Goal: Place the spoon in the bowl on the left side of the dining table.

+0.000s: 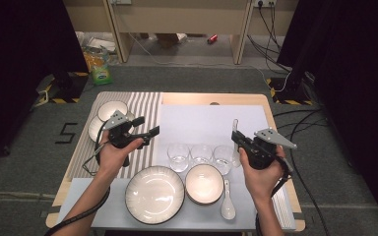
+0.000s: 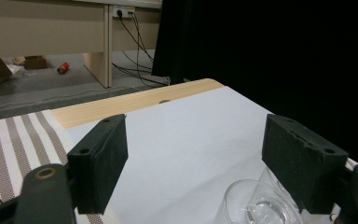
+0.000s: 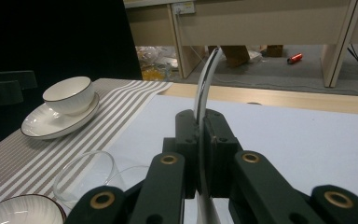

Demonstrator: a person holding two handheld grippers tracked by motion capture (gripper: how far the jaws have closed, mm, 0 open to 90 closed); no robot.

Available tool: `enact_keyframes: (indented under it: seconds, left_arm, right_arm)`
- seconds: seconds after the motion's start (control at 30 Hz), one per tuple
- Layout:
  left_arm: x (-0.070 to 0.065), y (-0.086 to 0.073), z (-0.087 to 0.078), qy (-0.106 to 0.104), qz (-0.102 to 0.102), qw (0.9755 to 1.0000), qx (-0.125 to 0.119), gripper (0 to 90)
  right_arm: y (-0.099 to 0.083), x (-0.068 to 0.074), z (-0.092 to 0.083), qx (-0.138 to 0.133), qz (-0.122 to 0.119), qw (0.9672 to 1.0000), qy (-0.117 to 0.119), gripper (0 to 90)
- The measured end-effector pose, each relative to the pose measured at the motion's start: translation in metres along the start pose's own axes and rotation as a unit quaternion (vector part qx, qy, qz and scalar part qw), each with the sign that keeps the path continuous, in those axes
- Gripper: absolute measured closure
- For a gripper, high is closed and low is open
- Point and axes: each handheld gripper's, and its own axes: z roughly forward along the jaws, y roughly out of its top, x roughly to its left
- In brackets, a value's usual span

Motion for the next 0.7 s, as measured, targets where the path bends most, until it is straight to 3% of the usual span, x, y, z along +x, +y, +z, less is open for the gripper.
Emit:
enact_keyframes:
  seconds: [0.7]
  left_arm:
    - [-0.0023, 0.0050, 0.0043, -0.003, 0.002, 1.0000, -0.002, 21.6]
  right_arm:
    - [0.0039, 0.0029, 0.0046, -0.012, -0.005, 0.9999, 0.006, 85.9]
